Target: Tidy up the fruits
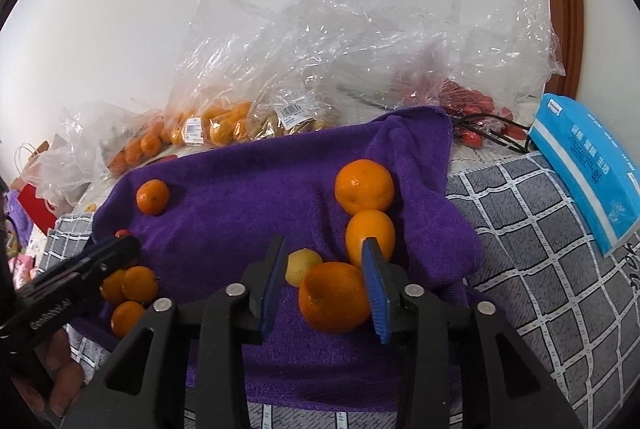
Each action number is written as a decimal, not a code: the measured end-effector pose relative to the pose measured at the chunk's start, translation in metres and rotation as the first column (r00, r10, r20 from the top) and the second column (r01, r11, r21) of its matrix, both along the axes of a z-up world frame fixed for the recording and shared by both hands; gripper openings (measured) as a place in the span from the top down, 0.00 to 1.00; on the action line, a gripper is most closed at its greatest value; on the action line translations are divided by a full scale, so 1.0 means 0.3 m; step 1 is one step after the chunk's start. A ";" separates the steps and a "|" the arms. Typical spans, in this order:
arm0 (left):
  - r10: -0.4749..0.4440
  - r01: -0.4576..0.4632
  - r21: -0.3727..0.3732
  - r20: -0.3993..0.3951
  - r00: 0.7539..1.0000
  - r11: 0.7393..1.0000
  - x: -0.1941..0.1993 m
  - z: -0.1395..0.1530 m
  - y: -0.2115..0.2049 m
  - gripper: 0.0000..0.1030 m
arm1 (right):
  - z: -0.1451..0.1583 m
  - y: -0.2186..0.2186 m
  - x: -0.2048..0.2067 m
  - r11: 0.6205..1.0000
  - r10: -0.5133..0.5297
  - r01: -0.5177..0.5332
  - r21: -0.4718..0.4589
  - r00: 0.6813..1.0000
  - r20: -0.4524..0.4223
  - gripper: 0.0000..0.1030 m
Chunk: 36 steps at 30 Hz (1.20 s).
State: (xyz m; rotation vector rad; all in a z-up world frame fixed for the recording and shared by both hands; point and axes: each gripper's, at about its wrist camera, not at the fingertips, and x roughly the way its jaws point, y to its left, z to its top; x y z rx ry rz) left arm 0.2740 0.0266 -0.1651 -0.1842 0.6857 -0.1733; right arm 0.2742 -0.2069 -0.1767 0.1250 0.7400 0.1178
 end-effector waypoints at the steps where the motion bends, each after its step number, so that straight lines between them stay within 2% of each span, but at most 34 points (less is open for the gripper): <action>1: 0.000 0.000 0.001 0.006 1.000 1.000 -0.003 0.005 0.000 0.52 | 0.000 0.001 -0.002 1.000 -0.003 0.003 -0.009 1.000 0.002 0.60; 4: 0.008 -0.009 0.003 0.020 1.000 1.000 -0.013 0.017 0.003 0.47 | -0.003 0.006 -0.002 1.000 0.006 -0.006 -0.011 1.000 0.001 0.53; 8: 0.041 -0.042 0.024 0.032 0.999 0.999 -0.034 0.057 0.008 0.47 | 0.011 0.017 -0.009 1.000 0.016 -0.016 -0.018 1.000 0.009 0.53; 10: 0.063 -0.065 0.043 0.046 0.997 0.997 -0.053 0.089 0.013 0.47 | 0.048 0.017 -0.023 1.000 0.017 -0.017 -0.008 0.999 0.027 0.53; 12: 0.061 -0.062 0.052 0.024 0.998 0.997 -0.073 0.129 0.014 0.47 | 0.101 0.016 -0.047 1.000 0.023 -0.023 0.006 1.000 0.021 0.53; 14: 0.043 -0.045 0.057 0.025 0.999 0.997 -0.121 0.172 0.012 0.46 | 0.158 0.016 -0.093 0.999 0.027 -0.027 0.023 0.999 0.032 0.52; 17: 0.051 -0.059 0.140 0.064 0.997 0.988 -0.221 0.232 -0.010 0.36 | 0.242 0.028 -0.186 1.000 0.009 -0.008 -0.024 0.999 0.048 0.43; 19: 0.050 -0.063 0.176 0.073 0.996 0.982 -0.284 0.258 -0.026 0.33 | 0.289 0.032 -0.265 0.999 0.000 0.002 -0.032 0.998 0.067 0.40; 26: 0.055 -0.062 0.120 0.060 0.997 0.991 -0.473 0.313 -0.014 0.21 | 0.355 -0.018 -0.469 0.999 -0.043 0.044 -0.007 0.997 0.060 0.39; 29: 0.044 -0.051 0.142 0.056 0.997 0.989 -0.533 0.328 -0.028 0.21 | 0.356 -0.057 -0.546 0.995 -0.096 0.095 0.029 0.995 0.022 0.39; 31: 0.055 -0.063 0.137 0.064 0.996 0.989 -0.589 0.345 -0.030 0.21 | 0.361 -0.077 -0.612 0.994 -0.085 0.083 0.067 0.996 0.039 0.39; 32: 0.056 -0.064 0.130 0.067 0.996 0.989 -0.610 0.350 -0.031 0.21 | 0.365 -0.078 -0.636 0.994 -0.076 0.072 0.080 0.996 0.053 0.37; 33: 0.056 -0.064 0.126 0.069 0.996 0.990 -0.631 0.357 -0.032 0.19 | 0.374 -0.077 -0.665 0.994 -0.072 0.067 0.084 0.995 0.065 0.28; 36: 0.057 -0.069 0.145 0.088 0.995 0.987 -0.703 0.391 -0.034 0.14 | 0.416 -0.059 -0.749 0.997 -0.072 0.068 0.039 0.992 0.108 0.12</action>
